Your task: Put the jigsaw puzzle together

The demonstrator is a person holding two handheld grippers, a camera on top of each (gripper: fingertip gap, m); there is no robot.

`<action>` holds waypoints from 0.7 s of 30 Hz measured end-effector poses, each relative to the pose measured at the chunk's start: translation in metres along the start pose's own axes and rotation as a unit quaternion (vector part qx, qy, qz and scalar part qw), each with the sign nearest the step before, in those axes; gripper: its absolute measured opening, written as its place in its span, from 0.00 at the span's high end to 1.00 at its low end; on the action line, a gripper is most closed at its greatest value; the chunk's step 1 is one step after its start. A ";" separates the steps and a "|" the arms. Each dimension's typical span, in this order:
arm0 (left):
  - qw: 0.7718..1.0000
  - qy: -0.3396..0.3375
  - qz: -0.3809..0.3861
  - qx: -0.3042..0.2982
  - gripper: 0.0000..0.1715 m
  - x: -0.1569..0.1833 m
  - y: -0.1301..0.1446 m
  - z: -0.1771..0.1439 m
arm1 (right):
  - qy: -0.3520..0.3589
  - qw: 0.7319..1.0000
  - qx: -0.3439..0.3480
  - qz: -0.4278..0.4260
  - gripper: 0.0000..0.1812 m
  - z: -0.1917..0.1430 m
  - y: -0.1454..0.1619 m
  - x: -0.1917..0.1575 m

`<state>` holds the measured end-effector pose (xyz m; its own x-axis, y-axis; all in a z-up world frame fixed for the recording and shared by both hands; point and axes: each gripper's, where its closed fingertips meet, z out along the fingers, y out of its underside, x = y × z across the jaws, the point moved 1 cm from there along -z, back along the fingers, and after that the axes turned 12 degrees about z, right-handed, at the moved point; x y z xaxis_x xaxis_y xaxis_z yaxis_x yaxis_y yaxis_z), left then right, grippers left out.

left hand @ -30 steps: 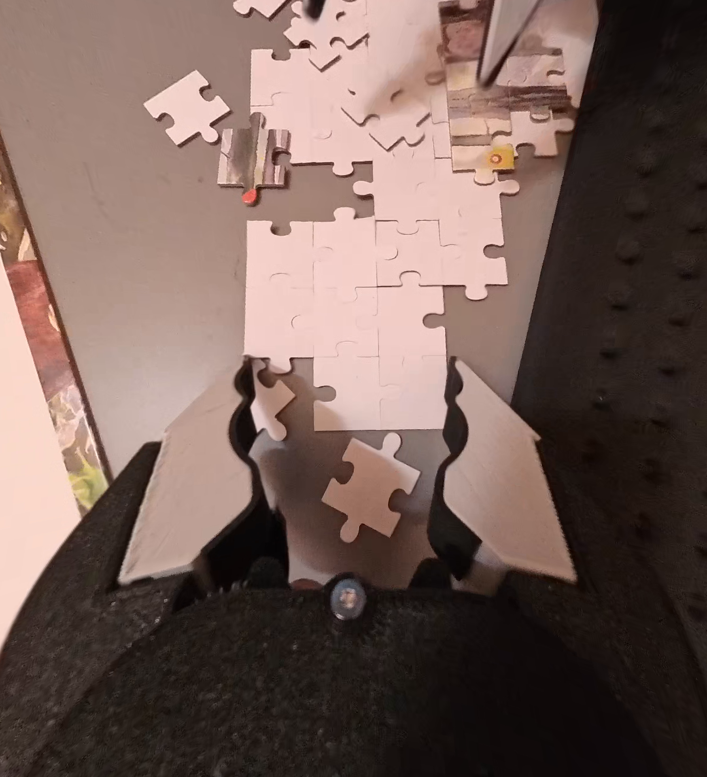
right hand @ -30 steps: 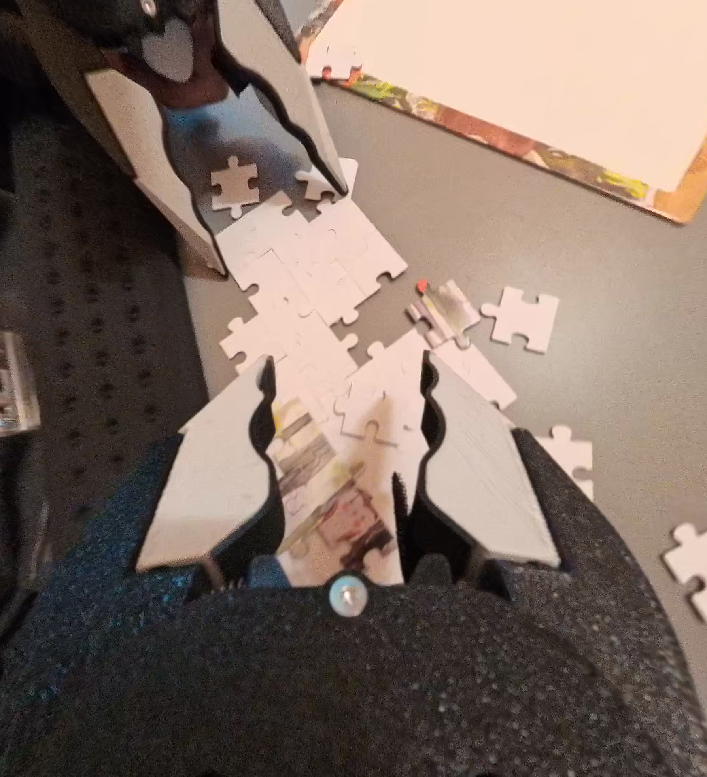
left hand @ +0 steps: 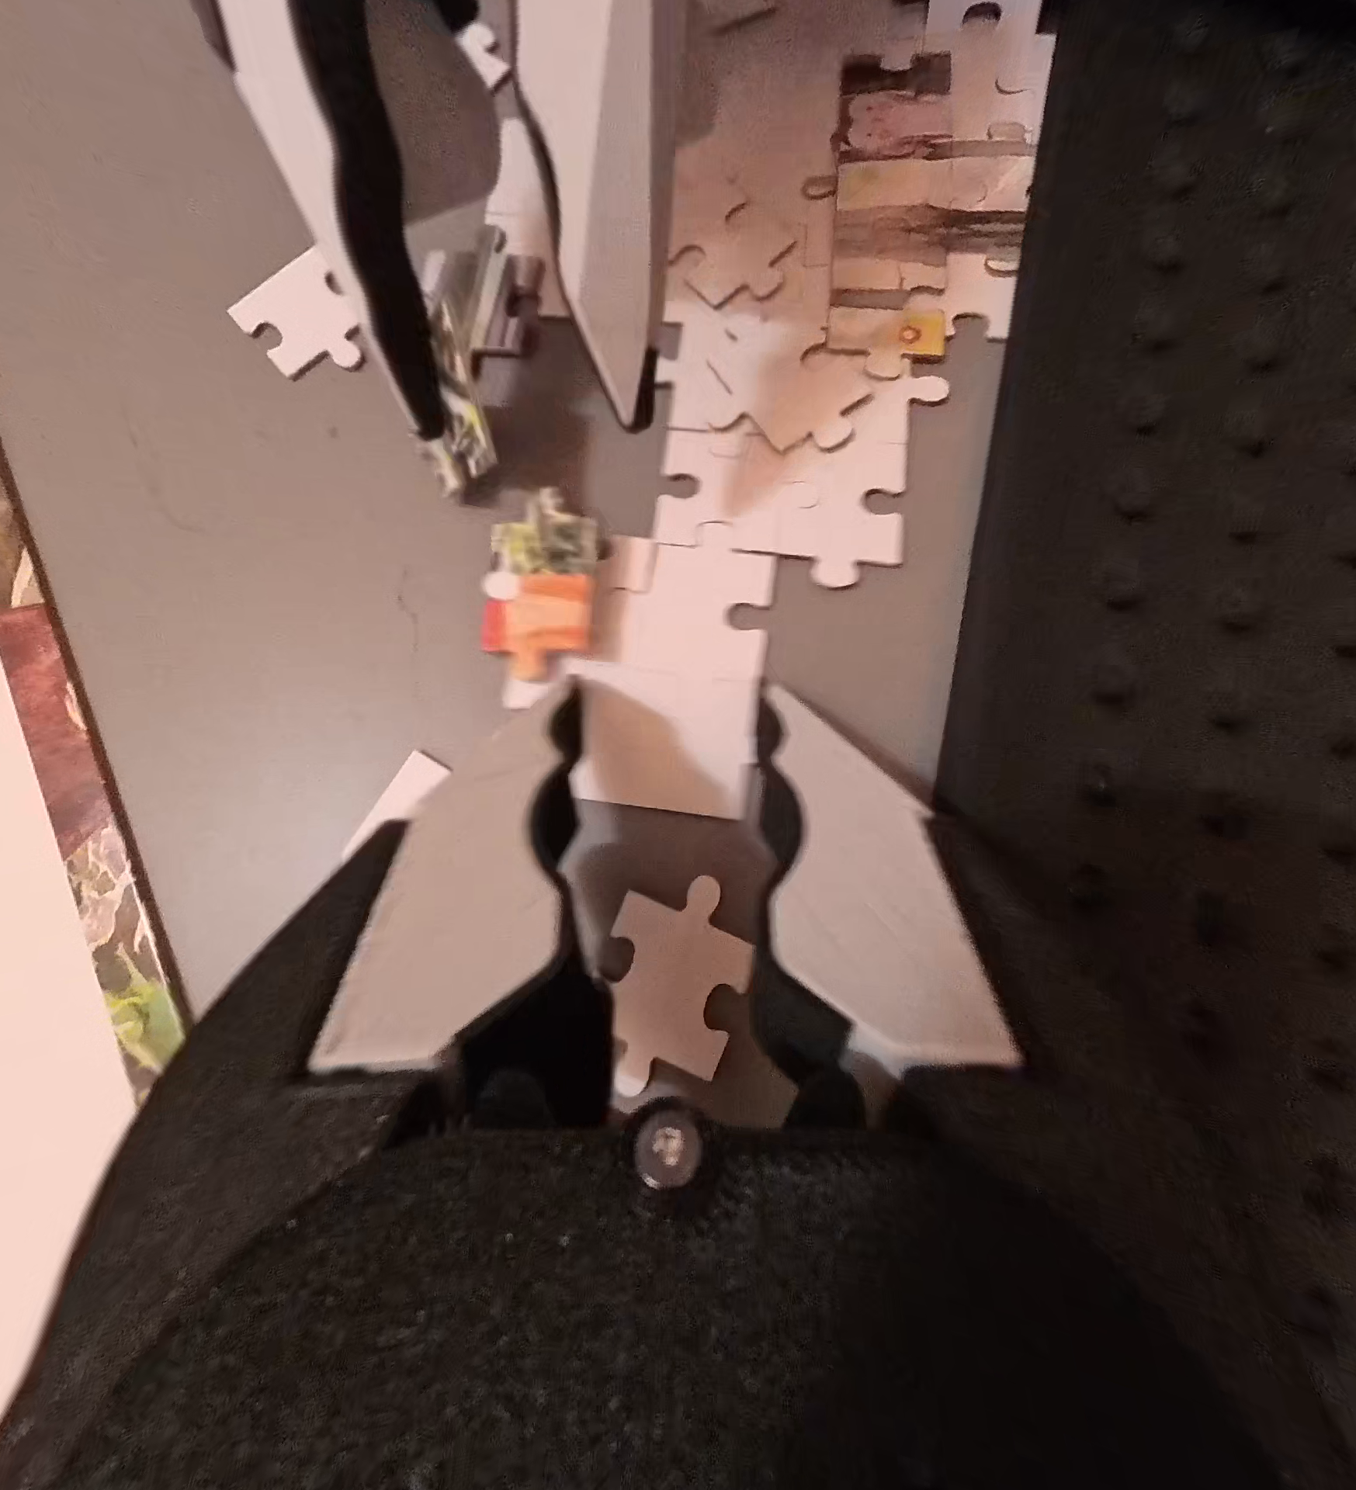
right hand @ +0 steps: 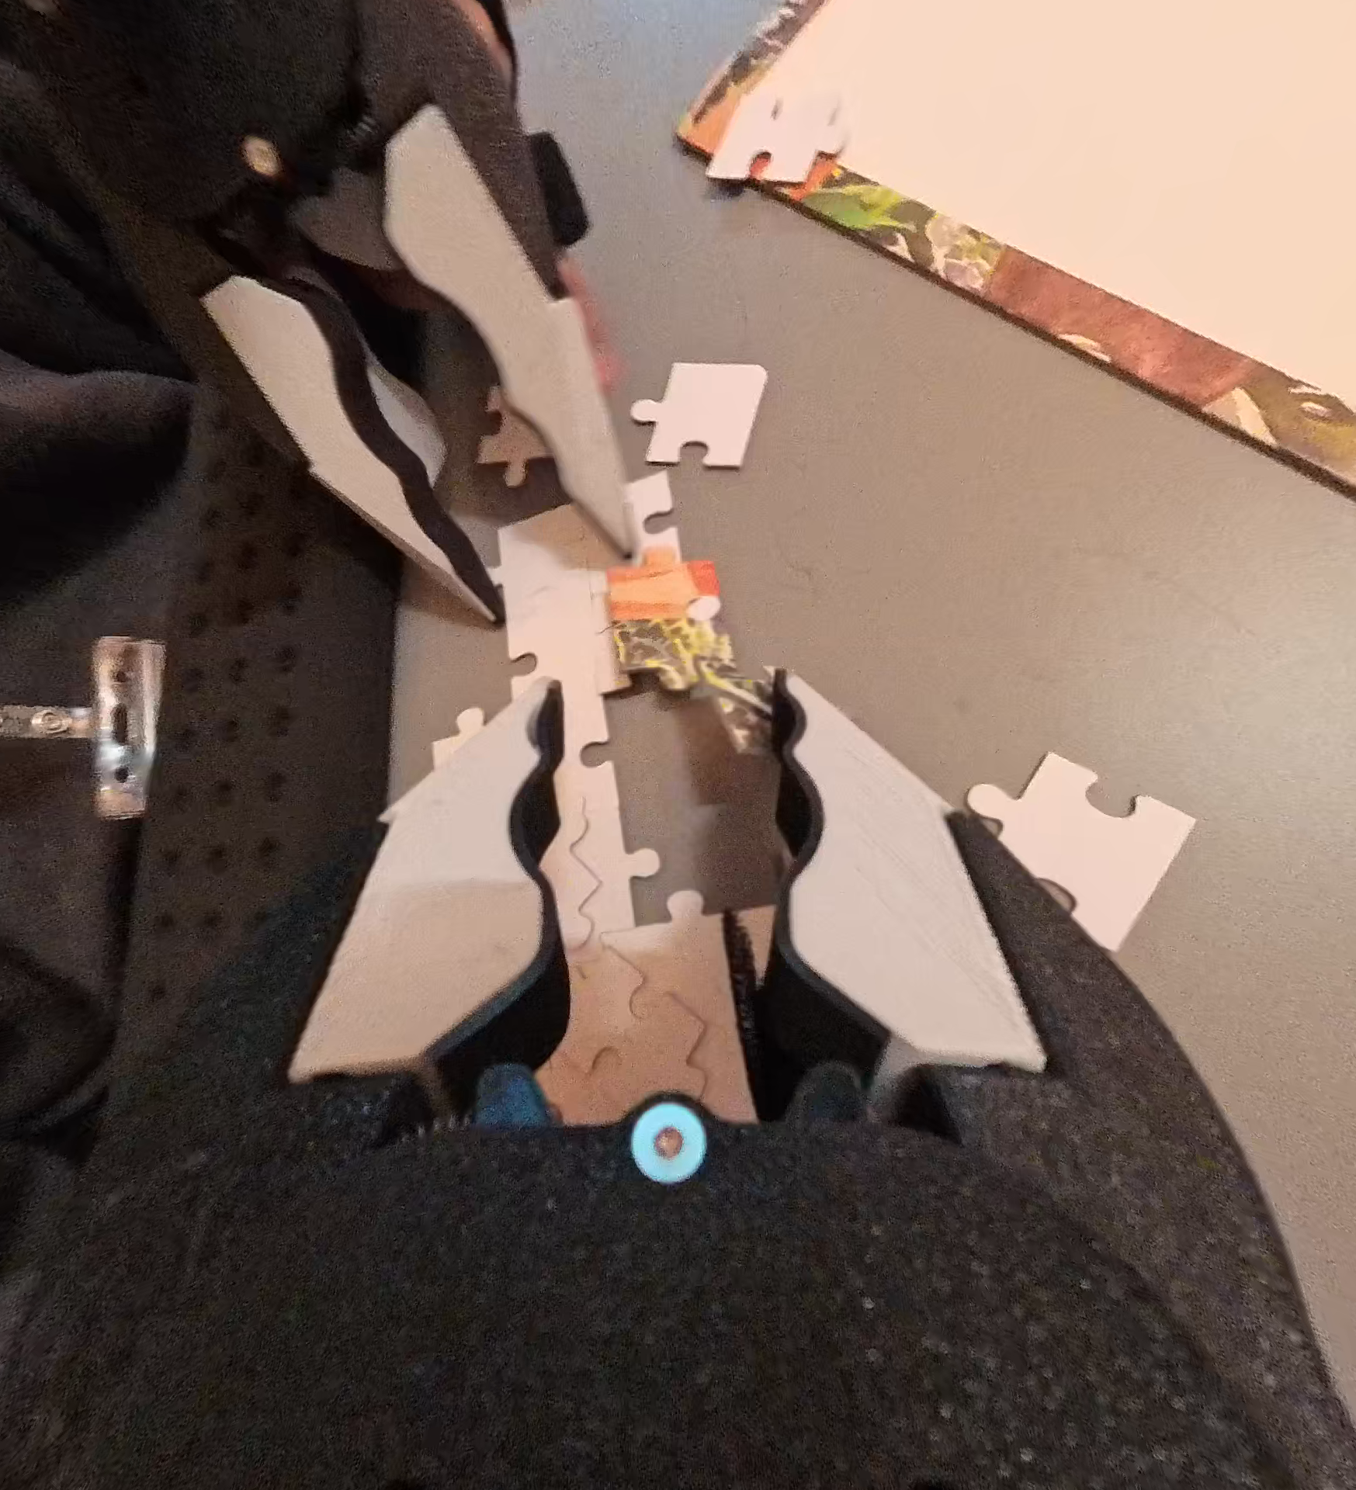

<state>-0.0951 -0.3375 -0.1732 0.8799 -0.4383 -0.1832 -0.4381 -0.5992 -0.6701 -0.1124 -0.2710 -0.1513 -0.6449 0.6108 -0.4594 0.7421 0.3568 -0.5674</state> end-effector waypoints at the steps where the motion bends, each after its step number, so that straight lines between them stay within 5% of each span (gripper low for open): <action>1: 1.000 -0.005 0.005 0.001 0.99 0.000 -0.001 0.000 | 0.016 1.000 -0.007 -0.009 0.69 0.006 0.001 0.005; 9: 0.997 -0.073 -0.013 -0.015 0.71 -0.025 0.003 -0.012 | 0.145 0.982 0.040 -0.116 0.76 0.018 -0.028 0.024; 12: 0.995 -0.069 -0.073 0.003 0.60 -0.041 0.008 -0.019 | 0.160 0.981 0.045 -0.100 0.63 0.023 -0.035 0.033; 13: 0.994 -0.070 -0.082 0.000 0.59 -0.046 0.012 -0.017 | 0.157 0.983 0.022 -0.093 0.64 0.030 -0.031 0.036; 15: 0.994 -0.059 -0.090 -0.013 0.59 -0.046 0.021 -0.007 | 0.111 0.990 -0.002 -0.089 0.82 0.040 -0.027 0.026; 19: 0.994 -0.070 -0.078 -0.014 0.59 -0.046 0.020 -0.005 | 0.119 0.988 -0.011 -0.096 0.84 0.033 -0.024 0.028; 21: 0.995 -0.072 -0.067 -0.018 0.55 -0.048 0.020 -0.005 | 0.042 0.997 0.030 -0.057 0.88 0.017 -0.030 0.011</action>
<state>-0.1467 -0.3324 -0.1740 0.9473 -0.2526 -0.1970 -0.3182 -0.6712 -0.6695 -0.1448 -0.2868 -0.1513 -0.7054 0.6264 -0.3316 0.6507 0.3868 -0.6535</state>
